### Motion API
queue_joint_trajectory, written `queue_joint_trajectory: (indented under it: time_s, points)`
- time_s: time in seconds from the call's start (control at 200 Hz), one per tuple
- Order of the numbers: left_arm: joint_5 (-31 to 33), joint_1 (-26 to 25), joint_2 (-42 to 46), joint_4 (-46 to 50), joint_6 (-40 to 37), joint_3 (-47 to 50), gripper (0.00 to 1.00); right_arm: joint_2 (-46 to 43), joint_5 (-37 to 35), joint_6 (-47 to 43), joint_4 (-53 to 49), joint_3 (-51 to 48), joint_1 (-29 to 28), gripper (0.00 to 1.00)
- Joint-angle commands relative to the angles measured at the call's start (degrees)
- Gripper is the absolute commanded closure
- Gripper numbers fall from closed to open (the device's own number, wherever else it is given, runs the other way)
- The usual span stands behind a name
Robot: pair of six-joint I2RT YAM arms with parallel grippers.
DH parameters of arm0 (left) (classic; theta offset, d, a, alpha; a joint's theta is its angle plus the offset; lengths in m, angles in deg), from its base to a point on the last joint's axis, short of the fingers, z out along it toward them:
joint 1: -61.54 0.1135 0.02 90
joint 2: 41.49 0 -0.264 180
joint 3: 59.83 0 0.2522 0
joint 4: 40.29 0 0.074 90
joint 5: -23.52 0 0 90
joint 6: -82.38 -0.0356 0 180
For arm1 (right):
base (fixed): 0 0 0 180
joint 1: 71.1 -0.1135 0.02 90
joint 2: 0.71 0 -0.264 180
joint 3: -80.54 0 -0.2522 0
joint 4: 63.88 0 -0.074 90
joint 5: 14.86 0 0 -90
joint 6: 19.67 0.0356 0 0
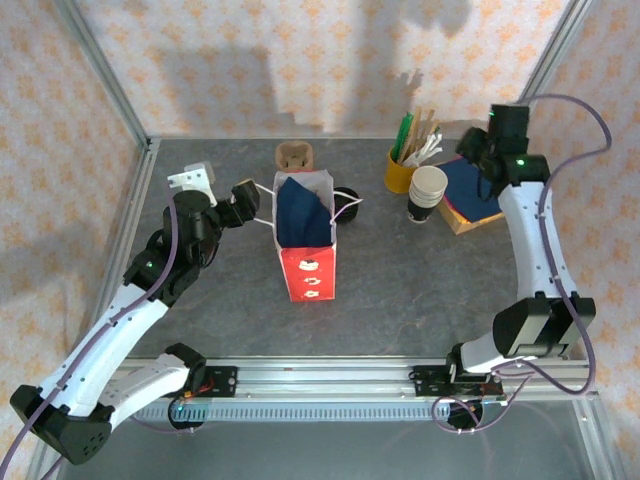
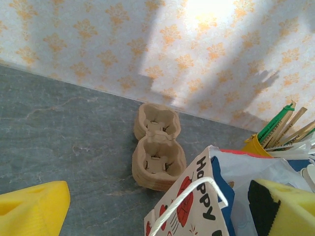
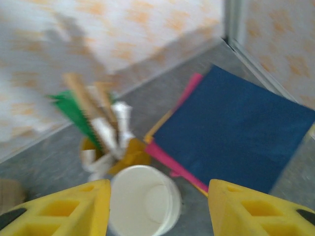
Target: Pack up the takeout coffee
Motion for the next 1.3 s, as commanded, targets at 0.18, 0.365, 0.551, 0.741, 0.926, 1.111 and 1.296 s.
queue_joint_trajectory:
  time_s: [0.18, 0.365, 0.551, 0.741, 0.926, 1.111, 1.296]
  points:
    - [-0.9, 0.5, 0.4, -1.4, 1.1, -1.8, 0.05, 5.4, 2.8, 3.8, 10.1, -9.2, 10.4, 0.42]
    - [-0.1, 0.6, 1.6, -0.8, 0.6, -1.6, 0.06, 14.8, 1.1, 2.3, 8.4, -3.4, 10.5, 0.35]
    - [0.3, 0.5, 2.7, -0.8, 0.6, -1.2, 0.05, 22.2, 0.8, 2.1, 7.4, 0.9, 10.5, 0.3]
    - [0.3, 0.5, 3.2, -0.5, 0.7, -0.9, 0.05, 26.8, 1.7, 2.0, 7.6, 3.2, 10.5, 0.3]
    - [-0.3, 0.5, 4.3, -1.5, 1.1, 0.5, 0.06, 34.3, 2.4, 0.4, 2.4, 9.9, 10.5, 0.3]
    - [-0.1, 0.5, 4.6, -1.0, 0.9, 0.5, 0.05, 37.1, 2.4, 0.8, 2.4, 11.5, 10.5, 0.3]
    - [0.0, 0.5, 5.0, -0.5, 0.9, 0.5, 0.06, 40.3, 1.7, 0.8, 1.1, 13.5, 10.5, 0.3]
